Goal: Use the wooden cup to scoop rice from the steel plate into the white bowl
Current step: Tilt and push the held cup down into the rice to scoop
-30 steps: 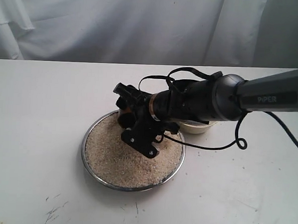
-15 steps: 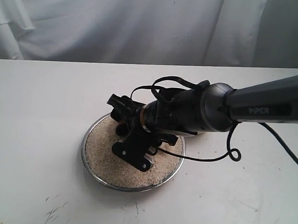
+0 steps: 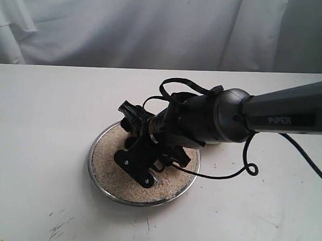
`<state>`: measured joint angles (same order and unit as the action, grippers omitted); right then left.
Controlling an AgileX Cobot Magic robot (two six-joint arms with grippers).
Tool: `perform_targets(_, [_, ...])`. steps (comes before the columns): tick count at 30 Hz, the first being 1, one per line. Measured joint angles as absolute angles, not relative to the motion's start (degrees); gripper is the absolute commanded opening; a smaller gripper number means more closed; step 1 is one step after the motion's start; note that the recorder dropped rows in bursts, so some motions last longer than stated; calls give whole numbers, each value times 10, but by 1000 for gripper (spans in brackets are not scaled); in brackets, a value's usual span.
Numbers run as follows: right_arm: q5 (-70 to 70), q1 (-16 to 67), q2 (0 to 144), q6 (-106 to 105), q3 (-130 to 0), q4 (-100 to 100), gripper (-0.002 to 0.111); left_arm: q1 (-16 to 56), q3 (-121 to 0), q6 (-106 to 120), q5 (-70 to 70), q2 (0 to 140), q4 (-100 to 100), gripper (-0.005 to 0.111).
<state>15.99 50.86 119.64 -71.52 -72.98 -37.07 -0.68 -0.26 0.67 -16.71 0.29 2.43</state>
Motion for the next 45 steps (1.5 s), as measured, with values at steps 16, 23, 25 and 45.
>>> perform_targets(16, [208,510,1185,-864,-731,-135,0,-7,-3,7,-167,3,24,0])
perform_targets(23, [219,510,1186,-886,-732,-72,0,-7,-3,7,-167,3,24,0])
perform_targets(25, [220,509,1186,-891,-732,-59,0,-7,-3,7,-167,3,24,0])
perform_targets(45, [275,480,1188,-935,-757,91,0,-7,-3,7,-167,3,24,0])
